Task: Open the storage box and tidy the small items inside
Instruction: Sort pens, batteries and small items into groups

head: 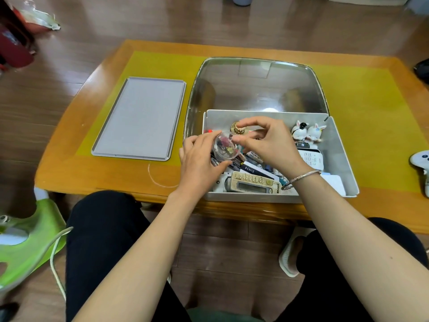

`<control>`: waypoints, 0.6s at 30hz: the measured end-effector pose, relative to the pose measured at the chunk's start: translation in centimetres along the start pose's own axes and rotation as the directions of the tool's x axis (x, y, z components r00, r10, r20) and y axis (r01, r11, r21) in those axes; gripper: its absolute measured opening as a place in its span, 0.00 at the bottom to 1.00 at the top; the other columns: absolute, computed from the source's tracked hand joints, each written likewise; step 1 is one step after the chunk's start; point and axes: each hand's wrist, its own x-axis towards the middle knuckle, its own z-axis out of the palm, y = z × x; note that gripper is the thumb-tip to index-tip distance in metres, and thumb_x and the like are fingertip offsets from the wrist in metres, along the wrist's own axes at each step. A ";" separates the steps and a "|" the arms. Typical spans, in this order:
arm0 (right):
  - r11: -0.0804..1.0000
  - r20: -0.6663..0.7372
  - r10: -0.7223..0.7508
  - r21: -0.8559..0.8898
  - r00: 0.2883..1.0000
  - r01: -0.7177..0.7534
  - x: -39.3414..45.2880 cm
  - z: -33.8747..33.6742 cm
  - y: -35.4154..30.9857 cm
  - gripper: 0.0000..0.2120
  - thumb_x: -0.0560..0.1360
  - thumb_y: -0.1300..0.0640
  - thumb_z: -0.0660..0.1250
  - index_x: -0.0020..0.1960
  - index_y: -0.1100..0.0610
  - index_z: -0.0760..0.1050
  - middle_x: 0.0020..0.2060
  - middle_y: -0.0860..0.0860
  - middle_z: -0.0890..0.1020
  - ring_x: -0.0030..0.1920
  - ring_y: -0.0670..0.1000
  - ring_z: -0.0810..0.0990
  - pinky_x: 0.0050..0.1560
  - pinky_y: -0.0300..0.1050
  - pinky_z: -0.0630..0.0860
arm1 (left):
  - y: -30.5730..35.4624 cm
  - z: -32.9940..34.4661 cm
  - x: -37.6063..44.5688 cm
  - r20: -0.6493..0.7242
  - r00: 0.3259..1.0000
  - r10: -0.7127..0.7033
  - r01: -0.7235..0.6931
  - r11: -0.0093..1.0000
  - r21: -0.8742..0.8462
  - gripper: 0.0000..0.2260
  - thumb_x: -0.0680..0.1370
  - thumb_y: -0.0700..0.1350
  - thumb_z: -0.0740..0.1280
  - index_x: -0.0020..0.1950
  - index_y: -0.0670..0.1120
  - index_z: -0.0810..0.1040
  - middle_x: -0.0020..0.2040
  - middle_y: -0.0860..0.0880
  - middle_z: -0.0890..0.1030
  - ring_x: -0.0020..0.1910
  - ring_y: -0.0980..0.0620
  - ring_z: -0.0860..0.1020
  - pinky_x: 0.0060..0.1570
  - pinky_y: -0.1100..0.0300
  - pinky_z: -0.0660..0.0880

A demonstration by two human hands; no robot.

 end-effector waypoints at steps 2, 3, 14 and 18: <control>1.000 -0.101 -0.015 -0.020 0.995 0.013 0.4 -0.5 0.6 0.06 0.70 0.55 0.74 0.46 0.53 0.82 0.36 0.48 0.84 0.34 0.46 0.83 0.36 0.45 0.81 | -0.1 0.1 0.1 -0.001 0.999 -0.036 0.035 0.998 -0.056 0.32 0.69 0.55 0.75 0.70 0.53 0.68 0.64 0.53 0.73 0.63 0.54 0.63 0.60 0.56 0.63; 0.999 -0.145 -0.011 -0.053 0.989 0.004 0.6 -0.9 1.1 0.03 0.71 0.56 0.73 0.45 0.53 0.81 0.36 0.48 0.83 0.34 0.46 0.82 0.35 0.45 0.80 | -0.2 0.2 0.0 -0.008 0.998 -0.061 0.060 0.993 -0.104 0.31 0.70 0.55 0.74 0.70 0.52 0.67 0.65 0.53 0.73 0.63 0.55 0.62 0.61 0.56 0.64; 0.842 0.068 0.060 -0.539 0.996 -0.014 2.1 0.6 5.3 0.07 0.72 0.62 0.68 0.49 0.56 0.82 0.43 0.51 0.84 0.45 0.49 0.79 0.50 0.39 0.73 | 0.2 -0.1 -0.8 -0.232 0.953 -0.194 0.094 0.919 -0.383 0.30 0.77 0.40 0.68 0.73 0.41 0.55 0.70 0.43 0.62 0.69 0.47 0.66 0.61 0.47 0.73; 0.776 0.293 0.054 -0.614 0.955 0.144 2.9 2.2 5.1 0.14 0.72 0.60 0.70 0.57 0.54 0.79 0.49 0.52 0.81 0.51 0.53 0.78 0.53 0.45 0.75 | 0.0 -0.1 -0.8 -0.213 0.956 -0.202 0.109 0.918 -0.382 0.31 0.76 0.36 0.68 0.73 0.41 0.54 0.70 0.42 0.61 0.68 0.45 0.68 0.58 0.48 0.76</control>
